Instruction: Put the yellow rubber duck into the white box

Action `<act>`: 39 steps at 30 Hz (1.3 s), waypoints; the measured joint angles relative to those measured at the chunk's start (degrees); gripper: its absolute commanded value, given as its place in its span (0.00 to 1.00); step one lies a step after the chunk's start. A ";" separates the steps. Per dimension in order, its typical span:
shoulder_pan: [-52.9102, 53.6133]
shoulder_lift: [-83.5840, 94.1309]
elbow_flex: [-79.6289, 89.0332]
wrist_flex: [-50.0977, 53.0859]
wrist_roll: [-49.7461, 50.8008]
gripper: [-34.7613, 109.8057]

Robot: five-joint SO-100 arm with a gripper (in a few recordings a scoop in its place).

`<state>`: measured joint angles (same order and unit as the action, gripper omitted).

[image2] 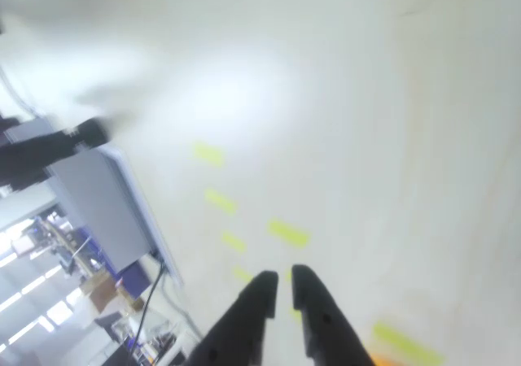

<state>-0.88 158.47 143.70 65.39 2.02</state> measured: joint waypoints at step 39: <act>-38.50 -62.14 -52.29 31.82 -51.24 0.64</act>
<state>-39.38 96.33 91.41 97.21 -49.22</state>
